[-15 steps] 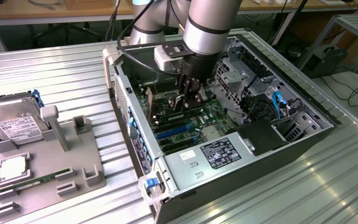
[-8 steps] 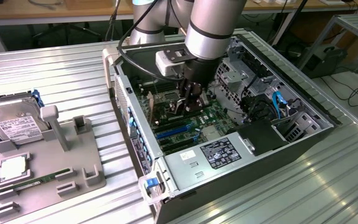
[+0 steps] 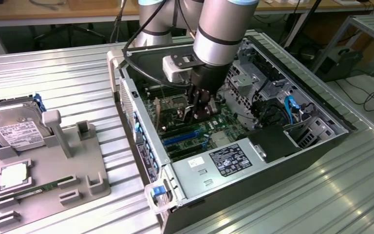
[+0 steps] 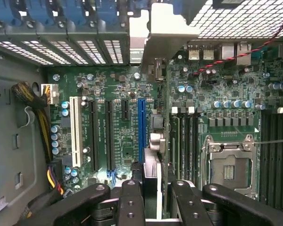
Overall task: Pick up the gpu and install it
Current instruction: 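Insert the gpu into the slot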
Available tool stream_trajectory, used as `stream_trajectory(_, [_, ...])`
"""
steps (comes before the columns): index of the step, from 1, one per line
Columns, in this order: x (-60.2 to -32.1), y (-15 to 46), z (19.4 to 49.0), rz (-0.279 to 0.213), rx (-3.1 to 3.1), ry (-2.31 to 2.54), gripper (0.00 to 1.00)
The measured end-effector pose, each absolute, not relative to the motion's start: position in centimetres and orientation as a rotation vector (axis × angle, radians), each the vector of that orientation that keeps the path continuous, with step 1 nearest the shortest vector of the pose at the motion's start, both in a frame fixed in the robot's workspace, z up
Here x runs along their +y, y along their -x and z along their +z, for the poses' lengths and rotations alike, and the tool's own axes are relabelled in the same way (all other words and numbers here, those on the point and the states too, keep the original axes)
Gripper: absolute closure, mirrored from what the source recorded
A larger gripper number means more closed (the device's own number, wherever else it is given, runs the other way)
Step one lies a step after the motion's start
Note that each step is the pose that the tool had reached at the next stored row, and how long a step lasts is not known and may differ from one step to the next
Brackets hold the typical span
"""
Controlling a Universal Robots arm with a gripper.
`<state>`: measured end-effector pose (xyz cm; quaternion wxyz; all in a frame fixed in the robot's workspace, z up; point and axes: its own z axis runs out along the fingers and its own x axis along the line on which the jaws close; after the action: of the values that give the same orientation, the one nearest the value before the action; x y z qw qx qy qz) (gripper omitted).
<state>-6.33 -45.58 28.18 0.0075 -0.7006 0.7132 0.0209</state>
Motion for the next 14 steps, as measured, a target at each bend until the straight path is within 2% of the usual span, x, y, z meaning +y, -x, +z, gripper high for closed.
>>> stream_trajectory(14, [-46.35, 6.61, 27.29, 0.059, 2.212, 2.204, 0.72])
